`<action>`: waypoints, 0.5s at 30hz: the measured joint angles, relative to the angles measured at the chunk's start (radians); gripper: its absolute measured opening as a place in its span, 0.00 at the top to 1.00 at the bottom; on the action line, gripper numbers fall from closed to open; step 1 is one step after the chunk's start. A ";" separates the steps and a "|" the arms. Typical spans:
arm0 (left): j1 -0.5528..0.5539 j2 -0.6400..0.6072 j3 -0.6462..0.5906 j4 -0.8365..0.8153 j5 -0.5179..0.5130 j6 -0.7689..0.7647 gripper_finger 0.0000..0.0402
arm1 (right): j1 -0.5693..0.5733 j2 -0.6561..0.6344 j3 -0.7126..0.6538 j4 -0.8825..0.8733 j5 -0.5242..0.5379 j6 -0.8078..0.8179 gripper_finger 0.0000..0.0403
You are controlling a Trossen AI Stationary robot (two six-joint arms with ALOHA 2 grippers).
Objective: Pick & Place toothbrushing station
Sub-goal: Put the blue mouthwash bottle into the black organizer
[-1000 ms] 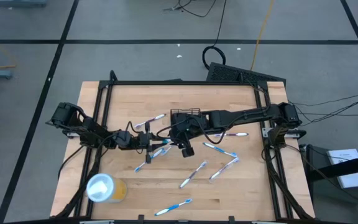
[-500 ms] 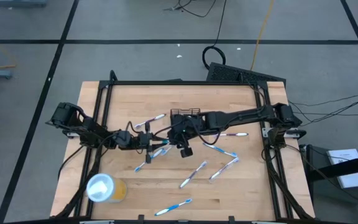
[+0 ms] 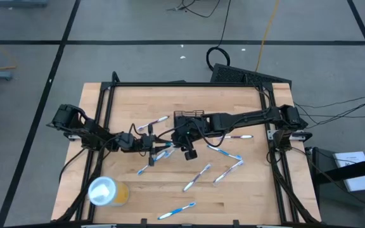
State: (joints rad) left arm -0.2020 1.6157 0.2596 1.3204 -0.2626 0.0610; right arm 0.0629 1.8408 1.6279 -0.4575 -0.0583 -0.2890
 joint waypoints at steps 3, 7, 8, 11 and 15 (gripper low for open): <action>0.000 0.000 0.000 -0.004 0.001 -0.001 0.83 | 0.004 0.000 0.000 -0.001 0.002 0.000 0.55; 0.001 0.000 0.000 -0.005 -0.002 -0.004 0.83 | 0.004 0.000 0.025 -0.017 0.000 0.006 0.53; 0.001 0.000 0.000 -0.010 -0.002 -0.004 0.83 | 0.005 0.000 0.034 -0.019 0.000 0.005 0.53; 0.001 0.000 0.000 -0.010 -0.002 -0.006 0.83 | 0.005 0.000 0.060 -0.035 0.001 0.003 0.55; 0.001 0.000 0.000 -0.010 -0.001 -0.008 0.84 | 0.005 -0.002 0.078 -0.059 0.001 0.002 0.58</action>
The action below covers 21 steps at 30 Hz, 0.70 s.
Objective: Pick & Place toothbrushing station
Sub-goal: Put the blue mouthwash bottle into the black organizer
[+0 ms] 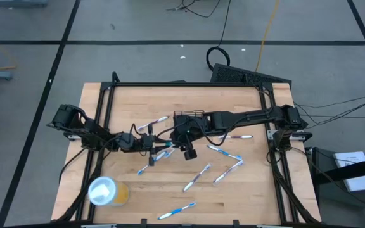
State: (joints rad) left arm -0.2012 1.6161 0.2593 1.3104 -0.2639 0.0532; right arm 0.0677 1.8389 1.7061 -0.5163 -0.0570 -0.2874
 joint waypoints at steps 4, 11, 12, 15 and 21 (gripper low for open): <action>0.000 0.000 0.000 -0.001 0.000 -0.003 0.84 | 0.000 0.000 0.000 -0.032 0.002 0.003 0.59; -0.001 0.000 0.000 -0.001 0.001 -0.003 0.84 | 0.000 0.000 0.000 -0.031 0.005 0.008 0.58; -0.001 0.000 0.000 -0.001 0.001 -0.004 0.84 | 0.000 0.000 0.000 -0.031 0.006 0.007 0.59; -0.001 0.000 0.000 -0.001 0.001 -0.005 0.84 | 0.000 0.000 0.000 -0.031 0.007 0.007 0.59; -0.001 0.000 0.000 -0.001 0.002 -0.007 0.84 | 0.000 0.000 -0.001 -0.032 0.008 0.006 0.60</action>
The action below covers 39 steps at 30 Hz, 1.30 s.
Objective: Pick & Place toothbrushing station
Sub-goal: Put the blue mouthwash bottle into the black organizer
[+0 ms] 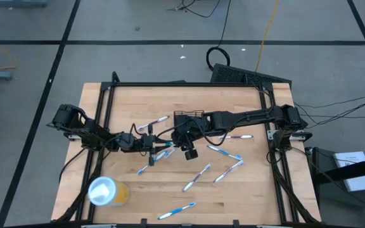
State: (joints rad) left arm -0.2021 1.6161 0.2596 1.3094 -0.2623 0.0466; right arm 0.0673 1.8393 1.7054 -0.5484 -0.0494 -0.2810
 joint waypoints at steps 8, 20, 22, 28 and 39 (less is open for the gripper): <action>0.000 0.000 0.000 0.000 0.000 0.000 0.84 | -0.002 0.000 0.000 0.000 0.004 -0.008 0.60; 0.000 0.000 0.000 0.000 0.000 0.000 0.84 | -0.003 0.001 -0.002 -0.002 0.023 -0.019 0.60; 0.000 0.000 0.000 0.000 0.000 0.000 0.84 | -0.003 0.001 -0.002 -0.002 0.023 -0.019 0.61; 0.000 0.000 0.000 0.000 0.000 0.000 0.84 | -0.004 0.002 -0.002 -0.002 0.023 -0.019 0.63; 0.002 0.001 -0.002 -0.011 0.004 -0.004 0.84 | -0.010 0.068 -0.003 -0.003 0.021 -0.038 0.76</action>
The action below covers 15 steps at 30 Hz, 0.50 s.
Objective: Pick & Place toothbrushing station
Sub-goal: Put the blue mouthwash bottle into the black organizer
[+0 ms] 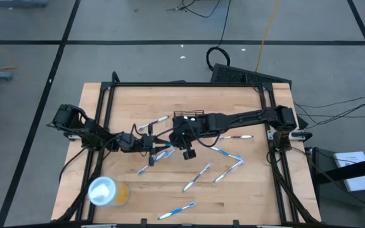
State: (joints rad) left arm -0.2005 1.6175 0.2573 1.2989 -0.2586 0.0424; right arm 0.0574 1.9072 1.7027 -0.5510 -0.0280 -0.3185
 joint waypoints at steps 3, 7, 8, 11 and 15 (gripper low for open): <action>0.000 0.000 0.000 0.002 0.001 -0.002 0.84 | 0.000 -0.001 0.000 0.003 0.000 -0.009 0.79; 0.000 -0.001 0.002 0.009 0.001 -0.001 0.84 | 0.000 -0.020 0.009 -0.008 -0.002 -0.009 0.76; 0.001 -0.001 0.004 0.018 0.001 0.000 0.84 | 0.000 -0.026 0.016 -0.013 -0.002 -0.008 0.73; 0.006 -0.001 0.002 0.003 0.001 -0.003 0.84 | 0.000 -0.035 0.028 0.000 -0.003 -0.005 0.65; 0.010 -0.001 0.002 -0.001 0.006 -0.011 0.84 | 0.002 -0.031 0.027 -0.022 -0.007 -0.003 0.62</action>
State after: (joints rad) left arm -0.1905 1.6163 0.2588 1.2977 -0.2530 0.0314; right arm 0.0597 1.8763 1.7294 -0.5734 -0.0350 -0.3218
